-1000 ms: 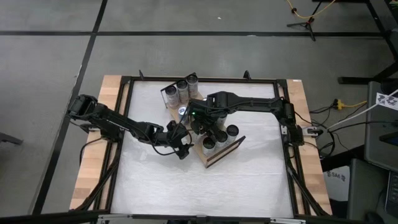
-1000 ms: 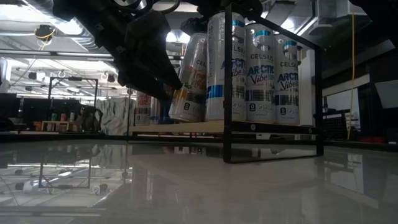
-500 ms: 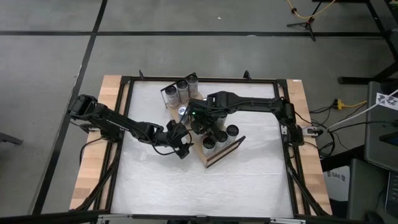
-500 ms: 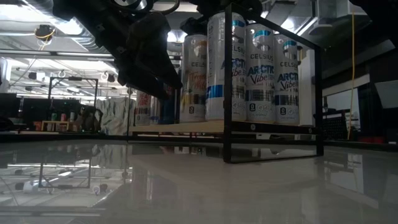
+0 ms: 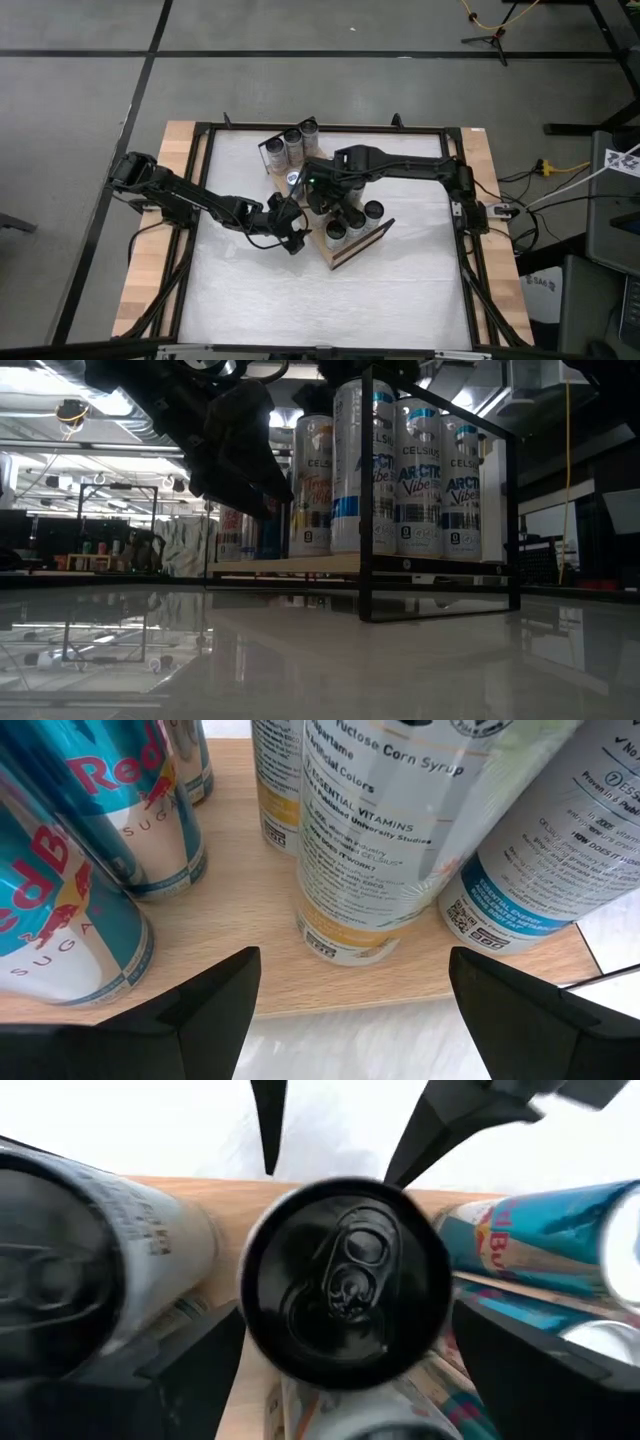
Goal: Place canned beverage on shelf
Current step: Put the white-orange soda can on the shelf and align with the other white-orange soda can, then return to Home Position
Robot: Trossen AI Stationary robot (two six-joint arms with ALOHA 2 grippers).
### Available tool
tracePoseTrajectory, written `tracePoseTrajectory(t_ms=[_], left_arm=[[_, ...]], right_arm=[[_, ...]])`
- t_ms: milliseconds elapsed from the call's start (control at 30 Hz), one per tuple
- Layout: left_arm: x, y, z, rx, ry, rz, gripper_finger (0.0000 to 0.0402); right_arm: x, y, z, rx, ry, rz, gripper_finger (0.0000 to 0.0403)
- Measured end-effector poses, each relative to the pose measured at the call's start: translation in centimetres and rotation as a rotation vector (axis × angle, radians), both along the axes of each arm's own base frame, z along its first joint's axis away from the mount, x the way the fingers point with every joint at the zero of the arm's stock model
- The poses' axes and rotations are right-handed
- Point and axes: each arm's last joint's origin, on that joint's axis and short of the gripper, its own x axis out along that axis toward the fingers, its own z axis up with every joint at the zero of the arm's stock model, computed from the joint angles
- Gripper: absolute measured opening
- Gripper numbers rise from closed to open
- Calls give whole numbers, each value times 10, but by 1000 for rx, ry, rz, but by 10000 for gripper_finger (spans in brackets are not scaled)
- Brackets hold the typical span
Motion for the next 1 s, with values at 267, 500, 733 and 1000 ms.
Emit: tracePoseTrajectory(t_ms=[267, 500, 733, 1000], left_arm=[[0, 0, 0, 0, 0, 0, 318], [0, 0, 0, 1, 0, -1, 318], [0, -1, 1, 16, 5, -18, 318], [-21, 2, 32, 1, -25, -63, 318]], right_arm=[[-4, 6, 39, -2, -107, 15, 348], [-24, 9, 68, -16, -143, 11, 348], [-55, 8, 94, 15, -115, -86, 348], [-85, 9, 116, 99, -104, -179, 348]])
